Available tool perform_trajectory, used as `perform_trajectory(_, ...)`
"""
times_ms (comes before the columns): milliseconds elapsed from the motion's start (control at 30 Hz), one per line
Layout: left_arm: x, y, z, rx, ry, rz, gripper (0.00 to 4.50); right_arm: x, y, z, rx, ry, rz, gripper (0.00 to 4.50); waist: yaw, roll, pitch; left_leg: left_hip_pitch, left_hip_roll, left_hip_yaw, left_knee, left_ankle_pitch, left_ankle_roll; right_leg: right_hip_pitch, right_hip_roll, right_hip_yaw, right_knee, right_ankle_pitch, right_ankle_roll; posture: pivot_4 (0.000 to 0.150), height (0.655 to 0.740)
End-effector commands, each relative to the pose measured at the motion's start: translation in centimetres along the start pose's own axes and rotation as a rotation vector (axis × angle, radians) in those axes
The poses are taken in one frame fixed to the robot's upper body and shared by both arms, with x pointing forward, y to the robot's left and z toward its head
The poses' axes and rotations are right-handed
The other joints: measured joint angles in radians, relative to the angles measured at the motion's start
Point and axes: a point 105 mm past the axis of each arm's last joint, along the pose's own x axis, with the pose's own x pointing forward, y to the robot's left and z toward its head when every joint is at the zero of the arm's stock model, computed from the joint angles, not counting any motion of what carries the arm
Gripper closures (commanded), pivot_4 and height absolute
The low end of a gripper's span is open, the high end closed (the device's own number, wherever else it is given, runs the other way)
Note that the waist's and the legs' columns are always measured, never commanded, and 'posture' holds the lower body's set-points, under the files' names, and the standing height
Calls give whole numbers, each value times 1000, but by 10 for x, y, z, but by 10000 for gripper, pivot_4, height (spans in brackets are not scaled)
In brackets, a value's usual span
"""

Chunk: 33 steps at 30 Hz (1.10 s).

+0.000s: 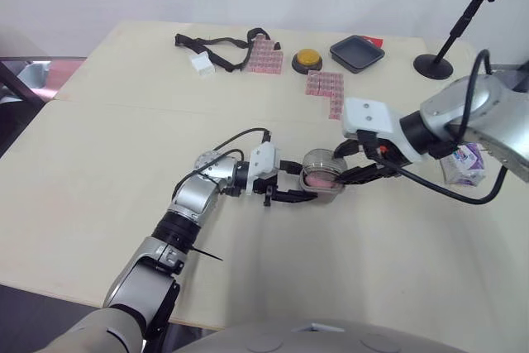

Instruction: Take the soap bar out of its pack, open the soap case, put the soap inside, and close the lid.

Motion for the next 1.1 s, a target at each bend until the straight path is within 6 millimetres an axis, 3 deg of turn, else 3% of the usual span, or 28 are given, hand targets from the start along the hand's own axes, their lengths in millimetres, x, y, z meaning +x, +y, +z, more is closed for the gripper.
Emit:
perform_trajectory(33, 0, 3, 8, 28, -21, -1, 25877, -2, 2, 4, -47, 23, -14, 26001, 1, 0, 0, 0, 0, 0, 0, 0, 0, 0, 0, 0, 0, 0, 0, 1500, 7338)
perform_trajectory(300, 0, 4, 7, 25, -17, 0, 25877, 4, 10, 2, -36, 68, 33, 26001, 1, 0, 0, 1, 0, 1, 0, 0, 0, 0, 0, 1, 0, 0, 0, 1500, 7338)
perform_trajectory(1100, 5, 5, 8, 12, -33, 19, 25877, 21, 10, -7, 6, 132, 61, 26001, 0, 0, -1, 4, -1, 3, 0, 0, -1, 0, 0, 4, 1, 0, 0, 1500, 7338)
